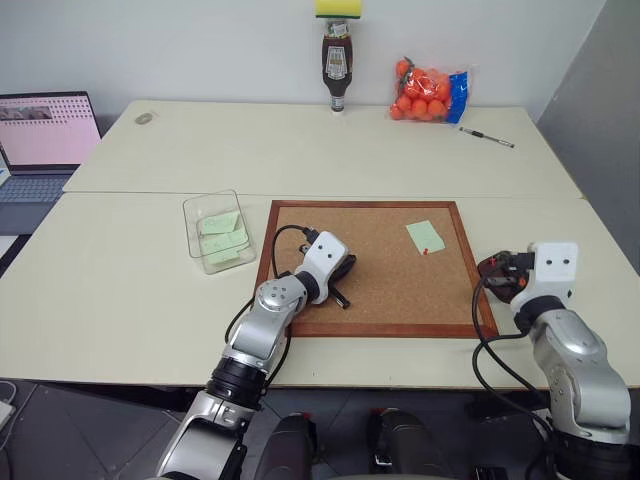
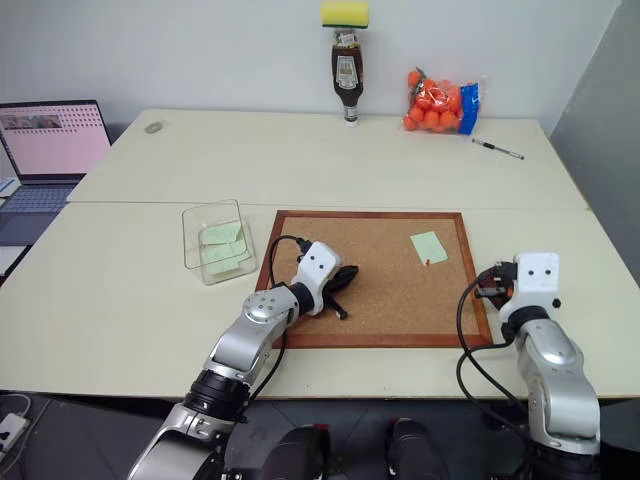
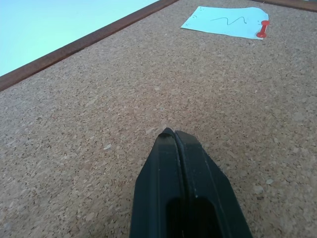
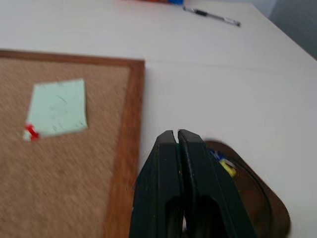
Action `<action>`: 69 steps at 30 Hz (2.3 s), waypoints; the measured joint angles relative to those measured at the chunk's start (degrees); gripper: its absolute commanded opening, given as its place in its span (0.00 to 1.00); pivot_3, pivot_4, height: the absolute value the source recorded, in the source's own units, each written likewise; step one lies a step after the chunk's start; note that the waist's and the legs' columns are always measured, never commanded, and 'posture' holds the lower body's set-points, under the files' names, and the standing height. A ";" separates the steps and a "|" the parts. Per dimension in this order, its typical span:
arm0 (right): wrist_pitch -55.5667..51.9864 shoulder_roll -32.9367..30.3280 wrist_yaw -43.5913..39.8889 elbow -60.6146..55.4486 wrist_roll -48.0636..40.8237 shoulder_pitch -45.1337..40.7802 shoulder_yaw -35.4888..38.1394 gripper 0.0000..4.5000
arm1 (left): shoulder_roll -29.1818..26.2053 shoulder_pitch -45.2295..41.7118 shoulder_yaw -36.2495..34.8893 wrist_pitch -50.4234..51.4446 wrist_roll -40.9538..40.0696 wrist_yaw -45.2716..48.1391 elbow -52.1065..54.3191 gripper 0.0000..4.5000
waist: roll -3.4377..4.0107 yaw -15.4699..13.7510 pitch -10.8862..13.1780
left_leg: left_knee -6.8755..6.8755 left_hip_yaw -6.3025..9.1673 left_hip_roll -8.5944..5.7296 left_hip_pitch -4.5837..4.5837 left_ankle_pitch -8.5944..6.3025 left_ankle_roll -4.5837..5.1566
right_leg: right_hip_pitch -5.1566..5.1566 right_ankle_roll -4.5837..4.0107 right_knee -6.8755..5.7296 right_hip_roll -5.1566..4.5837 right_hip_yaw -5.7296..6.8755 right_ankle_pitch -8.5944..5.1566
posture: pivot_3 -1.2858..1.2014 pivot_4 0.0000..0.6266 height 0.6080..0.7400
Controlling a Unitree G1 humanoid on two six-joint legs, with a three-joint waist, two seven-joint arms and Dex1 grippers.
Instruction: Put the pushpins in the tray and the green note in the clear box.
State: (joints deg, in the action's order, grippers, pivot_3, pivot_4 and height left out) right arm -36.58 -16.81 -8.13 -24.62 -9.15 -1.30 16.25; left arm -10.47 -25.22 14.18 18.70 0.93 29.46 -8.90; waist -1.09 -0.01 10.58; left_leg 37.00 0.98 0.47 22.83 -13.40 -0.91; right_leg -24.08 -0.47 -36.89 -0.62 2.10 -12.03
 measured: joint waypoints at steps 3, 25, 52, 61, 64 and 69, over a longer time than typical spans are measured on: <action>-0.60 0.02 0.83 0.34 0.07 0.03 0.48 0.01 | 0.10 -0.01 0.01 -0.04 0.03 0.01 -0.03 0.00 | 0.00 0.02 0.00 | 0.01 -0.01 -0.01 0.01 0.00 0.00 | 0.00 0.00 0.01 0.00 0.00 0.00 | 0.52 0.24 1.00; -2.04 0.01 3.26 8.05 0.13 -4.14 2.98 0.63 | 0.11 -0.14 0.16 -0.25 0.10 0.19 -0.16 0.00 | 0.00 -0.01 0.00 | 0.00 -0.01 -0.03 0.03 0.00 0.00 | 0.00 0.00 0.02 0.00 0.00 0.00 | 0.52 0.24 1.00; 8.68 3.49 -4.33 20.44 1.51 -15.62 -16.51 0.74 | 0.02 -0.27 0.18 -0.23 0.12 0.56 -0.04 0.00 | -0.03 -0.09 0.01 | -0.01 0.01 -0.04 0.07 0.00 0.00 | -0.01 -0.02 0.03 0.00 0.02 -0.02 | 0.52 0.24 1.00; 11.38 3.42 -4.32 23.31 2.36 -15.62 -16.11 0.36 | 0.03 -0.17 0.17 -0.13 0.13 0.30 0.01 0.00 | -0.02 -0.03 0.01 | -0.01 0.05 -0.01 0.05 0.00 0.00 | -0.01 -0.03 0.00 0.03 0.04 -0.02 | 0.52 0.24 1.00; 11.65 3.44 -4.33 23.60 2.41 -15.62 -16.06 0.23 | 0.04 -0.17 0.17 -0.15 0.12 0.30 0.02 0.00 | -0.02 -0.03 0.01 | -0.01 0.03 -0.01 0.05 0.00 0.00 | -0.01 -0.02 0.01 0.03 0.03 -0.02 | 0.52 0.24 1.00; 12.27 3.49 -4.35 23.61 2.75 -15.61 -16.07 0.03 | 0.04 -0.17 0.17 -0.16 0.12 0.30 0.01 0.00 | -0.02 -0.03 0.01 | -0.01 0.04 -0.01 0.04 0.00 0.00 | -0.01 -0.02 0.00 0.03 0.04 -0.02 | 0.52 0.24 1.00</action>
State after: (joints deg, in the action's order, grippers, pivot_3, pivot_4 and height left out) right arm -24.31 -13.31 -12.48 -1.01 -6.40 -16.92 0.18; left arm -10.43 -25.38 14.35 18.54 1.05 29.76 -8.89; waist -1.12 -0.04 10.60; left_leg 36.99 1.02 0.46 22.87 -13.40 -0.91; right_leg -24.09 -0.50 -36.89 -0.59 2.14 -12.05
